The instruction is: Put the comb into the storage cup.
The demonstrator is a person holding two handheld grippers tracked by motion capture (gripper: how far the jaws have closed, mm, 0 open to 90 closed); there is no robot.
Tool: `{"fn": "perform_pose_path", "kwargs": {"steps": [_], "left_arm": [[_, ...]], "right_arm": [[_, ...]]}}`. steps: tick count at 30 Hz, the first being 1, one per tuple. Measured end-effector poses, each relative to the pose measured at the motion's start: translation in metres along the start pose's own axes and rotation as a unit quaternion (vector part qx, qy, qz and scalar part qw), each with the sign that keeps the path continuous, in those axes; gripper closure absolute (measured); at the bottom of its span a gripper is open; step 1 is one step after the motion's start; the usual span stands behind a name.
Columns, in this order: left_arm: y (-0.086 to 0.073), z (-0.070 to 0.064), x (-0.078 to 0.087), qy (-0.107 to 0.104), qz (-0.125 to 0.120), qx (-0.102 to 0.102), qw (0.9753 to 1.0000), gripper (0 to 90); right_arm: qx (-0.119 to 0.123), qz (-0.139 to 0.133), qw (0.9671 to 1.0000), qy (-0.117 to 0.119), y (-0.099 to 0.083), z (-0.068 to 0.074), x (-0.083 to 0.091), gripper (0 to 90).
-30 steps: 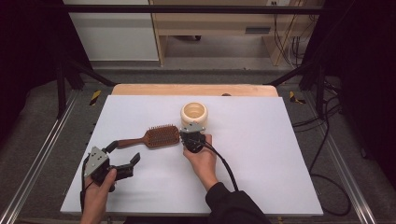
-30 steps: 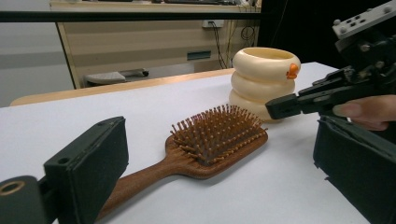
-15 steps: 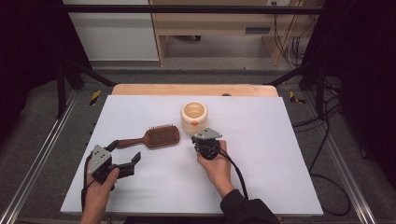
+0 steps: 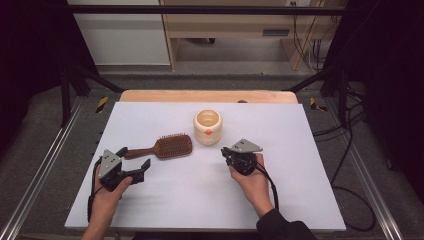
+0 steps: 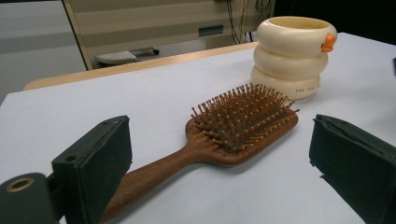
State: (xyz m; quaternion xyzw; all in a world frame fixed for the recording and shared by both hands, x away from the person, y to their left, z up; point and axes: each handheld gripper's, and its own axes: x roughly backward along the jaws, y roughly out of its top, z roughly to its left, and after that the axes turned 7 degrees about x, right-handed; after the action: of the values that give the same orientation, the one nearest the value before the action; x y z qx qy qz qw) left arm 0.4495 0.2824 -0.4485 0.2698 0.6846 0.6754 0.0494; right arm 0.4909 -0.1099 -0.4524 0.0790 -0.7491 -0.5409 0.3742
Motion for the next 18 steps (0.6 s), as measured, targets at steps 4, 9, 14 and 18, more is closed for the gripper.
{"fn": "perform_pose_path", "kwargs": {"steps": [4,9,14,18], "left_arm": [[0.009,0.008,-0.003,0.007,0.011,-0.014,0.9998,7.1],[0.021,0.019,-0.01,0.016,0.034,-0.039,0.9985,7.8],[0.032,0.027,-0.022,0.013,0.064,-0.069,0.9955,8.0],[0.041,0.034,-0.033,0.011,0.078,-0.077,0.9939,8.4]], "right_arm": [[-0.007,-0.002,0.9999,0.014,-0.004,-0.003,0.016,60.4],[-0.008,-0.004,0.9997,0.02,-0.011,-0.009,0.04,34.8],[-0.01,-0.022,0.9997,0.002,-0.02,-0.016,0.063,16.6],[-0.021,-0.038,0.9989,-0.014,-0.028,-0.025,0.084,9.4]]}}
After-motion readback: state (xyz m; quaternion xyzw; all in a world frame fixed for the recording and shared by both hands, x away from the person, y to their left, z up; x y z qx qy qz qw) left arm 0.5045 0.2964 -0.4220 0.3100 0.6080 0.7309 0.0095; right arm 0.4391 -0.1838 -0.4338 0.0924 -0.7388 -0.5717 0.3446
